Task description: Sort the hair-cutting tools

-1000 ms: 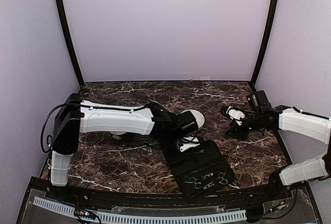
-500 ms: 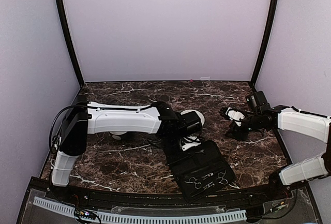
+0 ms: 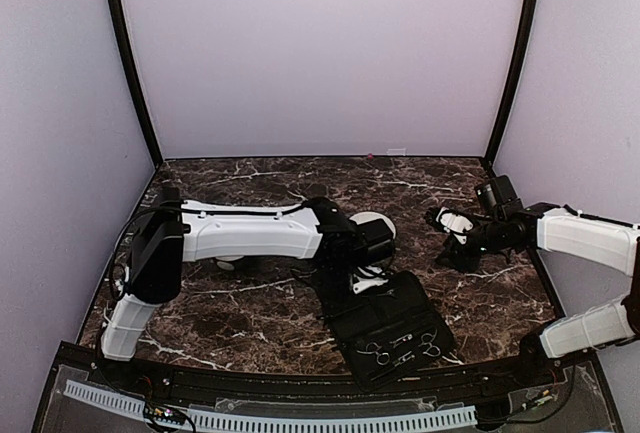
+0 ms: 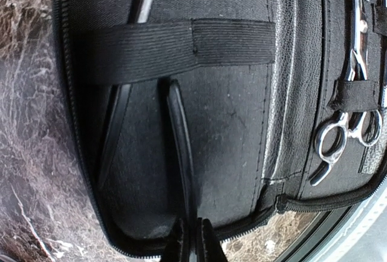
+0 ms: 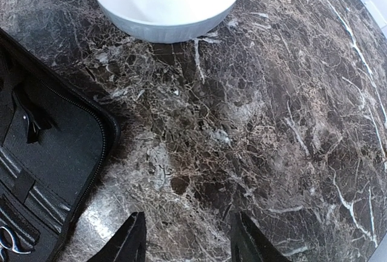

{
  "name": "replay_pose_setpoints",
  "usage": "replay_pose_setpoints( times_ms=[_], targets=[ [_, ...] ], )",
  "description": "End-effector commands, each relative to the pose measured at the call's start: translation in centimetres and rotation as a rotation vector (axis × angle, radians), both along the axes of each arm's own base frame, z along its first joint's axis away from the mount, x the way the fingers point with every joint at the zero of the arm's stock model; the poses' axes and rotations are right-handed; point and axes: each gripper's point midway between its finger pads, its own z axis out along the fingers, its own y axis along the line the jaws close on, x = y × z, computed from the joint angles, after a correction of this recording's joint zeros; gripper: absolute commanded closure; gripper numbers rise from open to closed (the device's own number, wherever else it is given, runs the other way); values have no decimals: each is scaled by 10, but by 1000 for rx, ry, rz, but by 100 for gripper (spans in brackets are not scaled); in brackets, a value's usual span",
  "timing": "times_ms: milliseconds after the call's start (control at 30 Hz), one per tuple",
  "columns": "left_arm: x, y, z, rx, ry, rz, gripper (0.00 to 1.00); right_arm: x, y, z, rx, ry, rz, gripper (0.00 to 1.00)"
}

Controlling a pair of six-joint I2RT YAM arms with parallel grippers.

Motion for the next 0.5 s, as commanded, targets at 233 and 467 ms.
replay_pose_setpoints(
  times_ms=[233, 467],
  targets=[
    [-19, 1, -7, 58, 40, -48, 100, 4, 5, 10, 13, -23, 17, 52],
    [-31, 7, -9, 91, 71, -61, 100, 4, 5, 9, 12, -21, 17, 52]
  ],
)
